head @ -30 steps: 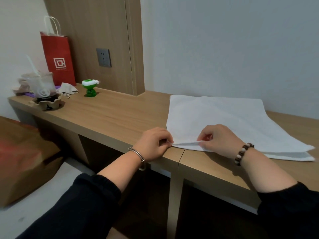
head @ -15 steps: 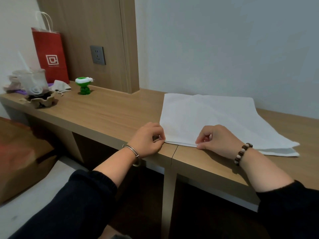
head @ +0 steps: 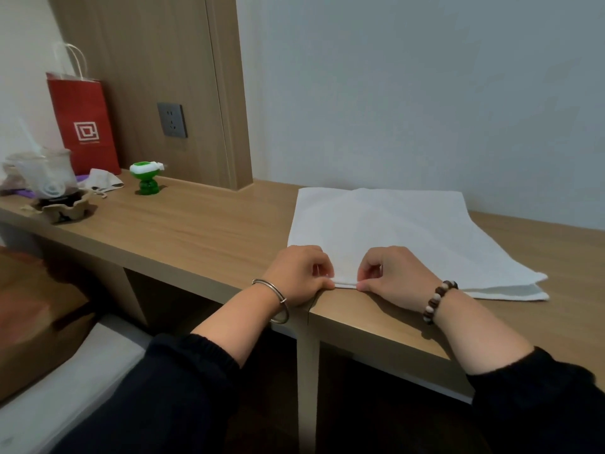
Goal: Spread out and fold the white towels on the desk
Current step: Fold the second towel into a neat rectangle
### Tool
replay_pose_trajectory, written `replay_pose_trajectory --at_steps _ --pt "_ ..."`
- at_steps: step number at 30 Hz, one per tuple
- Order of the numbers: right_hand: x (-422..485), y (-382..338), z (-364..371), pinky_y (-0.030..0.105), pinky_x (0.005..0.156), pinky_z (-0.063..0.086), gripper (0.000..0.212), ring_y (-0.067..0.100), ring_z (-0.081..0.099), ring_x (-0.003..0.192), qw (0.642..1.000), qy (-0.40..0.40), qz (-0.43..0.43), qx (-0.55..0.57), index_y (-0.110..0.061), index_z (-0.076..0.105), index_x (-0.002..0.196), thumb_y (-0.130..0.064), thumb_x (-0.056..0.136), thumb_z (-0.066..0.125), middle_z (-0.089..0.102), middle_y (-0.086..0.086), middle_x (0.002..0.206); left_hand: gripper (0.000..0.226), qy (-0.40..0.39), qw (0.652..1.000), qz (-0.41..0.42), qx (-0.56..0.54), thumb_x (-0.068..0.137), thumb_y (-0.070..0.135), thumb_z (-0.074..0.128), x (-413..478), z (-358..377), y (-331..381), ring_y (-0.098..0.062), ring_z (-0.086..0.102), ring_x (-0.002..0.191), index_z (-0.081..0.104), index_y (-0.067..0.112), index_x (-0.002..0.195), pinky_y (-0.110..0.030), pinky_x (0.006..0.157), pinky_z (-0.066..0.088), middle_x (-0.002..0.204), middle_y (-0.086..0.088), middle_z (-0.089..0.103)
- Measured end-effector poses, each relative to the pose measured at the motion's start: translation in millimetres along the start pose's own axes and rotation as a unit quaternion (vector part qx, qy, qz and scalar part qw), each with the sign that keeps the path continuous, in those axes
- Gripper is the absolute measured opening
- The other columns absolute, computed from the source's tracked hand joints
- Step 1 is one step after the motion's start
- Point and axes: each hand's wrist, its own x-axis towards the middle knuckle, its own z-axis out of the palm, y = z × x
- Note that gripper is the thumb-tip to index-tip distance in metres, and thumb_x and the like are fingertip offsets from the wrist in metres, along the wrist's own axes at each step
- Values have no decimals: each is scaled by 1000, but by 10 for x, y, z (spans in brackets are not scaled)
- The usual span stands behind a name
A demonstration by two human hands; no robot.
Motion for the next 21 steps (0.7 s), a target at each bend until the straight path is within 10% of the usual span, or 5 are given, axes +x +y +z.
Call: replay_pose_trajectory --at_steps 12,21 --pt "-195 138 -143 11 66 36 10 3 52 80 1000 -5 -4 -14 -32 67 83 -22 85 69 58 -13 87 27 -29 963 149 225 92 29 46 -53 -17 153 -22 51 83 59 11 76 -29 58 26 87 -3 55" --pt "-280 222 -216 8 64 34 6 -1 50 75 998 17 41 -50 -22 69 89 -23 83 70 57 -15 82 12 -3 1000 1 14 85 32 66 156 316 491 -11 53 85 68 22 91 -22 74 38 90 9 59"
